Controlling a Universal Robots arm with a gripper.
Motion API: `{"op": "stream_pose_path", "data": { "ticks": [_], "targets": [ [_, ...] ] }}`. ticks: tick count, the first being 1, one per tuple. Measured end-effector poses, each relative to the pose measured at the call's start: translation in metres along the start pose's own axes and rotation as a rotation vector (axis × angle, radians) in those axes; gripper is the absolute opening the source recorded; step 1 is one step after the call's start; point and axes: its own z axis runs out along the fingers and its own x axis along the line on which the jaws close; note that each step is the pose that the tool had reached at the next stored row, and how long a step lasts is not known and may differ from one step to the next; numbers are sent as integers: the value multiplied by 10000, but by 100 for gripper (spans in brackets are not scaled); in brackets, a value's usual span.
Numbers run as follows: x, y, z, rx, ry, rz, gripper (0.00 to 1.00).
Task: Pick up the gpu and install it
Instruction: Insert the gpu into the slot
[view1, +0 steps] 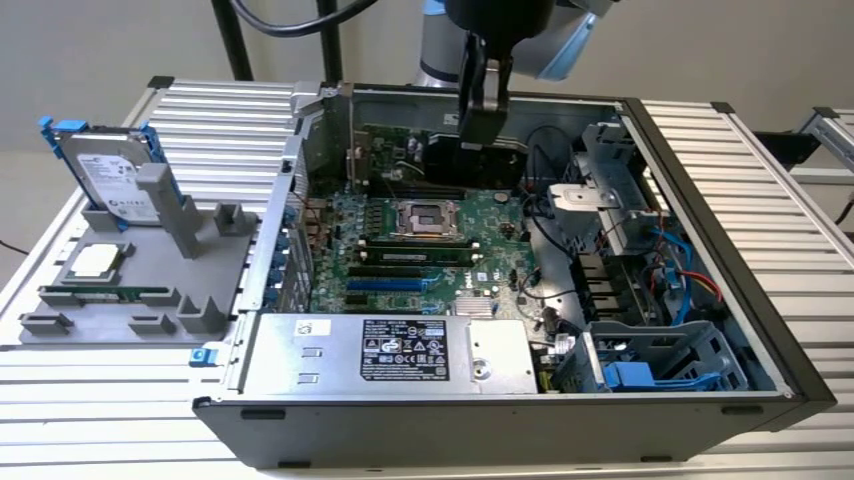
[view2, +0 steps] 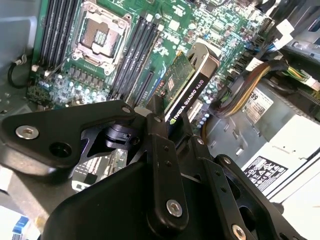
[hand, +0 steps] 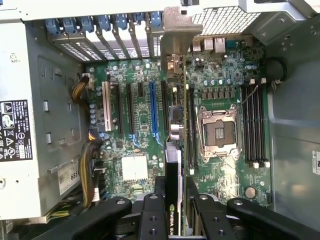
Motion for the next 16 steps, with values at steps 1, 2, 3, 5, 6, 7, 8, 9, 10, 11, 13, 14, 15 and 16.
{"op": "stream_pose_path", "data": {
  "ticks": [1,2,3,5,6,7,8,9,10,11,13,14,15,16],
  "targets": [
    [0,-1,7,1,1,-3,0],
    [0,-2,15,3,3,-6,0],
    [0,-2,22,4,5,-10,0],
    [0,-4,36,7,6,-16,0],
    [0,-4,43,8,8,-19,0],
    [0,-5,49,8,9,-22,0],
    [0,-5,54,8,10,-24,0],
    [0,-5,57,8,11,-27,0],
    [0,-6,59,8,12,-29,0],
    [0,-6,62,9,11,-29,0],
    [0,-6,67,9,11,-29,0],
    [0,-6,69,9,11,-29,0],
    [0,-6,71,9,11,-29,0],
    [0,-6,74,9,11,-29,0]
  ]
}}
